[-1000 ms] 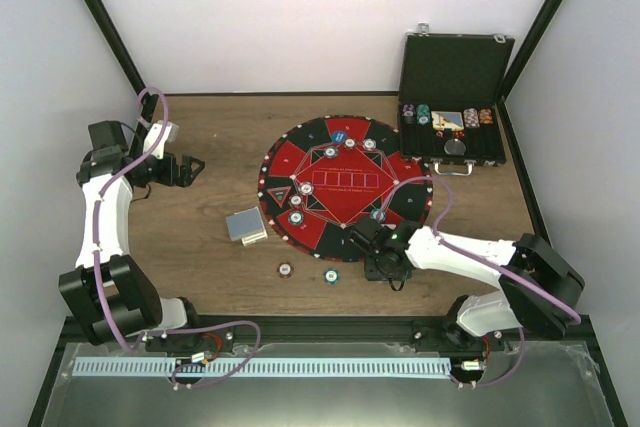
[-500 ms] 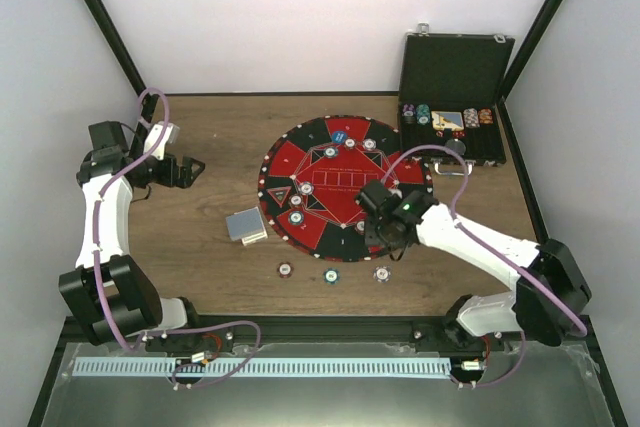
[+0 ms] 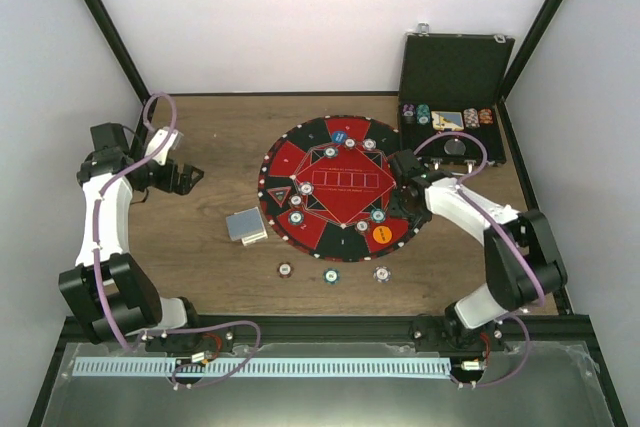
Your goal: Distribute texas hold em gaming equipment
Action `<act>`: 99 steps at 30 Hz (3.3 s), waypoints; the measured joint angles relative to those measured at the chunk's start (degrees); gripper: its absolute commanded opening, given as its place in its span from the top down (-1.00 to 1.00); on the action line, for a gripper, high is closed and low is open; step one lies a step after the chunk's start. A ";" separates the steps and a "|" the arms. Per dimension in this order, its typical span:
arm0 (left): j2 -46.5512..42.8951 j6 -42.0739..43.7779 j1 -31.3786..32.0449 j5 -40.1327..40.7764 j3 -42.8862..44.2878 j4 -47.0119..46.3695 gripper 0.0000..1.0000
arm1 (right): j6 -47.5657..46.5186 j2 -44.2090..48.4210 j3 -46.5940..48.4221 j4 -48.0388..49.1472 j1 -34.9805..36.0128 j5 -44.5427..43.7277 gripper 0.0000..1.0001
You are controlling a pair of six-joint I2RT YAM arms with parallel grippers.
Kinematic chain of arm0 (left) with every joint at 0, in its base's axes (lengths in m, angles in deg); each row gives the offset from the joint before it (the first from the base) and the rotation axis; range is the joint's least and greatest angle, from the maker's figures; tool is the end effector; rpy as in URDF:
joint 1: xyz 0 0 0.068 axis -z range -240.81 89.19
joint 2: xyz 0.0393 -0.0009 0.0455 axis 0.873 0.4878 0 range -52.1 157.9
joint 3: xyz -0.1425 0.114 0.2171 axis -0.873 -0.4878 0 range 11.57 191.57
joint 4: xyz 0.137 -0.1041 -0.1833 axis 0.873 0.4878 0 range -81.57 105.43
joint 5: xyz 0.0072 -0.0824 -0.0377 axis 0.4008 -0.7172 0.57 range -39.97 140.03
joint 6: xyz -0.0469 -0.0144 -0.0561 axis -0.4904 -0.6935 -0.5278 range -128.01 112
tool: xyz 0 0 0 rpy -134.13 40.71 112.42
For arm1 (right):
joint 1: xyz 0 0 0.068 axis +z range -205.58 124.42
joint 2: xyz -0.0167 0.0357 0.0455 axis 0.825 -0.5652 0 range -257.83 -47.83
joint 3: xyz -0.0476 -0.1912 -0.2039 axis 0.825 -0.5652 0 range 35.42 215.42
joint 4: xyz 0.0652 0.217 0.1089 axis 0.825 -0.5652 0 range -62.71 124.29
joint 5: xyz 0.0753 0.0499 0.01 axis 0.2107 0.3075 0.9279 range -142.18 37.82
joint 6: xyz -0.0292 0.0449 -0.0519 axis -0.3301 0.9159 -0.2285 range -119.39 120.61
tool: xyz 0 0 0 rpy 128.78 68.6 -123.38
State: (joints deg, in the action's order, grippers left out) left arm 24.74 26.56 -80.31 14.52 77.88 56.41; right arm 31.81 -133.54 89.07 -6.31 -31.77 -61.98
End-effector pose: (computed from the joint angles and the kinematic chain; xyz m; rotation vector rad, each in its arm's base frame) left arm 0.2608 0.0538 0.2911 0.5202 2.3107 -0.3705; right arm 0.2514 0.0994 0.1848 0.2163 2.7871 -0.0157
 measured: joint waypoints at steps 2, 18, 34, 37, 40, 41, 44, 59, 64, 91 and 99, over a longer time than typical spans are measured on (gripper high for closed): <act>0.26 1.92 0.00 0.33 0.00 0.85 -1.00 | -0.68 -2.05 -0.24 1.77 -0.96 0.42 0.95; 2.16 26.62 5.90 9.14 -8.28 8.33 -1.00 | -1.64 -8.61 -1.51 10.58 -1.86 3.74 -0.12; 1.75 29.90 17.49 13.51 -13.49 7.32 -1.00 | 0.81 5.86 -0.85 8.20 3.30 3.76 -0.46; 2.16 29.51 19.65 14.29 -13.86 6.23 -1.00 | 1.99 7.26 -0.04 8.31 6.93 4.31 -0.52; 2.84 28.87 21.77 15.54 -14.91 3.93 -1.00 | 3.15 8.13 -0.04 8.28 10.03 5.20 -0.60; 3.04 28.74 22.60 16.17 -15.47 3.15 -1.00 | 3.41 8.31 -0.04 8.28 10.80 5.49 -0.61; 3.69 28.59 25.20 18.01 -16.72 1.36 -1.00 | 4.26 8.76 -0.04 8.24 12.28 6.29 -0.63; 5.31 30.88 28.06 21.77 -16.85 -2.19 -1.00 | 6.12 10.93 0.11 8.31 14.75 9.03 -0.63; 6.47 31.71 28.13 21.81 -16.87 -2.54 -1.00 | 6.19 10.93 1.11 8.13 15.30 8.96 -0.62; 8.79 32.02 28.57 23.91 -18.38 -6.51 -1.00 | 6.40 10.93 3.98 6.03 16.13 8.72 -0.57; 9.64 31.98 28.94 24.00 -18.56 -7.17 -1.00 | 6.40 10.93 3.98 5.90 16.15 8.74 -0.56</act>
State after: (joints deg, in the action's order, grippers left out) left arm 34.38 58.54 -51.37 38.52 59.32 49.24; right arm 38.22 -122.61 93.05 -0.41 -15.62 -53.24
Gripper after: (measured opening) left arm 0.999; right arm 0.784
